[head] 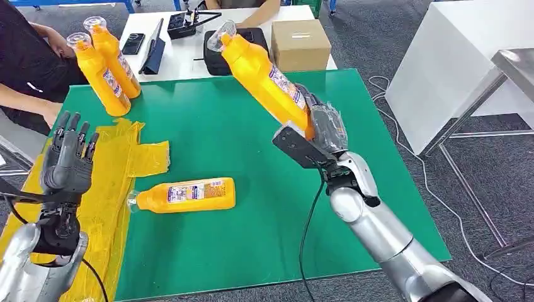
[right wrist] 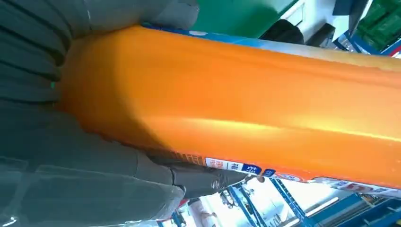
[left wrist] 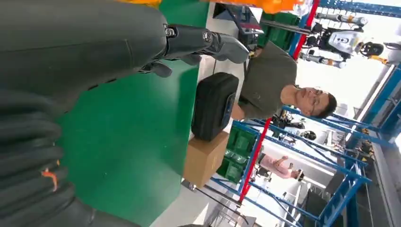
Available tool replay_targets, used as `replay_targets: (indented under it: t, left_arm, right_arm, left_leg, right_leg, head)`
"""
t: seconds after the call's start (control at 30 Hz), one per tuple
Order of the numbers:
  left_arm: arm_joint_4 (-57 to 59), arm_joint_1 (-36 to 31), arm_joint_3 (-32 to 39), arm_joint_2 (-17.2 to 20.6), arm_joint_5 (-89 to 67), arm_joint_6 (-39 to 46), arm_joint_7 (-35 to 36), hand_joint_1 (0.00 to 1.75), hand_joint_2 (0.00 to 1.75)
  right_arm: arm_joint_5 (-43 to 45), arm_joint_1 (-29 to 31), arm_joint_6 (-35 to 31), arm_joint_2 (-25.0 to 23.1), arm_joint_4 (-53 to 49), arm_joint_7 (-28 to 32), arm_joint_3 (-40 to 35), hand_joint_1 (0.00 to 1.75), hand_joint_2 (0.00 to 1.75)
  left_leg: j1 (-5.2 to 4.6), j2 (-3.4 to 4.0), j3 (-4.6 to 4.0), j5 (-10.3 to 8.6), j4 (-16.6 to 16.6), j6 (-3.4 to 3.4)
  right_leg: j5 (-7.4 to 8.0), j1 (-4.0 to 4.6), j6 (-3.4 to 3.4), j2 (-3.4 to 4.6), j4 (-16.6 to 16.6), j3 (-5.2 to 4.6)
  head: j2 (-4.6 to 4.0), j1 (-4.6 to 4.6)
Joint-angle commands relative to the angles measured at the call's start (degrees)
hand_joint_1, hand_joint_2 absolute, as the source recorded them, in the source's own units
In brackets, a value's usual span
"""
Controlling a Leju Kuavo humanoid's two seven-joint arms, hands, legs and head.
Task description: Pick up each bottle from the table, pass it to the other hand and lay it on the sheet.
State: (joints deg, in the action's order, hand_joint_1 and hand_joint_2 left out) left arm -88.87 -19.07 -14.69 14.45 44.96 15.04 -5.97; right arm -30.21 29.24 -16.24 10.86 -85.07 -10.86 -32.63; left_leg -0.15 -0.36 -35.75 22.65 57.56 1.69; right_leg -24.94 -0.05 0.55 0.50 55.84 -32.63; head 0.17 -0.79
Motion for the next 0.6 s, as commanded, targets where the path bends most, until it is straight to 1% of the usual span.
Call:
replay_targets:
  t: [0.03,0.17,0.23,0.27,0.3,0.33,0.37,0.43,0.47,0.53,0.6]
  left_arm:
    - [1.23,-2.04,-2.56,0.48,0.14,0.26,0.14,0.0,1.75]
    - [1.23,-2.04,-2.56,0.48,0.14,0.26,0.14,0.0,1.75]
    - [1.23,-2.04,-2.56,0.48,0.14,0.26,0.14,0.0,1.75]
    - [1.09,-2.67,-3.61,0.49,2.07,-3.1,0.69,0.0,1.75]
    - [1.03,-3.91,-4.72,-0.78,2.38,-3.64,1.66,0.0,1.75]
    - [1.52,-5.61,-7.09,-1.41,2.21,-4.61,2.09,0.0,1.75]
    - [2.57,-7.76,-9.55,-2.92,2.65,-4.63,2.84,0.0,1.75]
    - [5.27,-11.53,-13.34,-5.52,2.14,-3.8,3.11,0.0,1.75]
    - [6.53,-13.06,-14.28,-6.88,2.32,-3.08,3.36,0.0,1.75]
    - [9.65,-16.74,-16.43,-9.42,1.94,-1.82,4.15,0.0,1.75]
    - [13.06,-19.66,-18.21,-10.91,0.91,-0.49,4.76,0.0,1.75]
  right_arm:
    - [0.14,3.18,0.22,-0.84,4.52,0.03,-0.1,1.75,1.75]
    - [0.14,3.18,0.22,-0.84,4.52,0.03,-0.1,1.75,1.75]
    - [0.14,3.18,0.22,-0.84,4.52,0.03,-0.1,1.75,1.75]
    - [-1.07,4.18,1.36,-0.96,5.74,-2.0,-0.7,1.75,1.75]
    - [-1.12,5.94,2.0,-2.06,8.35,-2.14,-1.02,1.75,1.75]
    - [-2.15,8.48,3.43,-3.1,12.57,-2.95,-2.28,1.75,1.75]
    - [-2.19,10.82,4.39,-4.92,16.76,-2.45,-3.17,1.75,1.75]
    - [-2.94,13.62,5.01,-7.71,21.84,-1.54,-5.76,1.75,1.75]
    - [-3.76,14.37,5.19,-8.72,22.74,-1.47,-7.25,1.75,1.75]
    - [-5.98,15.72,6.07,-10.69,24.09,-3.31,-10.68,1.75,1.75]
    - [-7.5,16.38,7.6,-12.18,24.36,-4.38,-14.33,1.75,1.75]
  left_leg:
    - [0.0,0.0,0.12,0.06,0.02,-0.08]
    - [0.02,0.04,0.24,0.14,0.04,-0.13]
    - [0.0,0.02,0.09,0.06,0.02,-0.07]
    - [0.0,0.02,0.07,0.05,0.0,-0.06]
    - [0.01,0.03,0.19,0.12,0.02,-0.11]
    - [0.01,0.02,0.1,0.08,0.04,-0.09]
    - [0.02,0.02,0.0,0.05,0.08,-0.07]
    - [0.01,-0.04,-0.01,0.02,0.1,-0.07]
    - [0.03,-0.05,0.04,0.03,0.1,-0.1]
    - [0.02,-0.09,-0.04,-0.03,0.06,-0.1]
    - [0.01,-0.15,-0.05,-0.08,0.07,-0.06]
  right_leg:
    - [-0.06,0.0,0.02,-0.05,0.01,0.14]
    - [-0.12,0.01,0.03,-0.03,0.0,0.26]
    - [-0.06,-0.01,0.02,-0.03,0.01,0.11]
    - [-0.04,-0.01,0.01,-0.02,0.0,0.08]
    - [-0.11,-0.02,0.02,-0.03,0.0,0.21]
    - [-0.08,-0.02,0.01,-0.03,0.04,0.13]
    - [-0.04,-0.01,0.01,-0.02,0.06,0.03]
    - [-0.04,-0.02,0.02,-0.08,0.09,0.03]
    - [-0.05,-0.01,0.02,-0.12,0.08,0.08]
    - [-0.01,-0.02,0.02,-0.14,0.04,0.02]
    - [-0.02,-0.03,0.04,-0.19,0.08,0.02]
  head:
    - [0.0,0.0]
    - [0.0,0.0]
    - [0.0,0.0]
    - [0.02,0.0]
    - [0.0,0.0]
    - [0.0,0.0]
    - [0.0,0.0]
    - [0.02,0.0]
    - [0.0,0.02]
    - [0.02,0.02]
    - [0.02,0.0]
